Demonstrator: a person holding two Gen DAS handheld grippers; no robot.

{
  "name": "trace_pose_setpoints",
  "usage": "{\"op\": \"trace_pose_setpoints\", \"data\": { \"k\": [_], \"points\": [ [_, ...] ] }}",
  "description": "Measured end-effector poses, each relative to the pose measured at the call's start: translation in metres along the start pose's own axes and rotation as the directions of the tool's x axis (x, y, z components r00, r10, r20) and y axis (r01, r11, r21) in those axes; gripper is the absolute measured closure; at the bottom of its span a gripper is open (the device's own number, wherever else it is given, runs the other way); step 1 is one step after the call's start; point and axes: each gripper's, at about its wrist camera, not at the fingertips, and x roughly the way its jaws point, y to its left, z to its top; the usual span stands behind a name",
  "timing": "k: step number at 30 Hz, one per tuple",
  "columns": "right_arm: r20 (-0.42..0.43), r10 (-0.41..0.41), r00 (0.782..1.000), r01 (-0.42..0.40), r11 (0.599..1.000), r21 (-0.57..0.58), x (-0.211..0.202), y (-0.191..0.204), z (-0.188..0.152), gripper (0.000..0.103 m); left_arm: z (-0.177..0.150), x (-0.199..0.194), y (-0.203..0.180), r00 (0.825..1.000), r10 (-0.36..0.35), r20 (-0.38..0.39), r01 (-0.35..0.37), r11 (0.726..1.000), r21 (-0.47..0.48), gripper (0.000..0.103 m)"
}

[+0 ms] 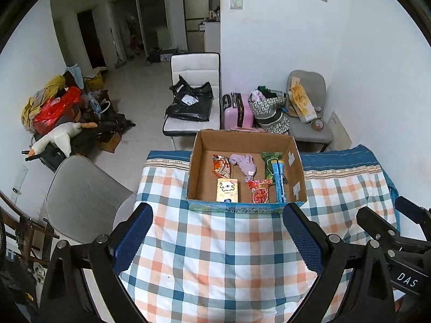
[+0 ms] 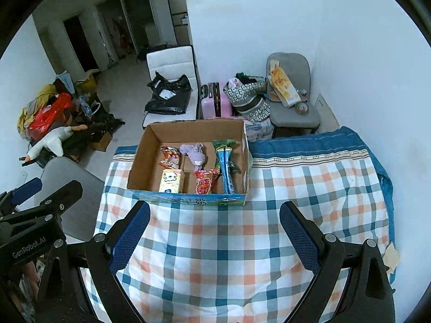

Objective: Organize soft objects

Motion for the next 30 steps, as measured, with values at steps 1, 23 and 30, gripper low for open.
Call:
{"op": "trace_pose_setpoints", "data": {
  "k": [1,23,30],
  "points": [
    [0.008,0.002,1.0,-0.002,1.0,-0.002,-0.006,0.001,-0.001,0.004,-0.001,-0.006,0.001,1.0,-0.004,0.006,0.005,1.0,-0.005,0.004],
    [0.072,0.015,0.997,-0.014,1.0,-0.012,-0.053,0.004,-0.001,0.004,-0.003,-0.032,0.0,0.999,-0.012,0.045,0.012,1.0,0.01,0.004],
    [0.075,0.013,0.997,-0.012,1.0,-0.012,-0.055,0.002,-0.001,0.004,-0.003,-0.032,0.0,0.999,-0.014,0.043,0.013,1.0,0.011,0.004]
  ]
}}
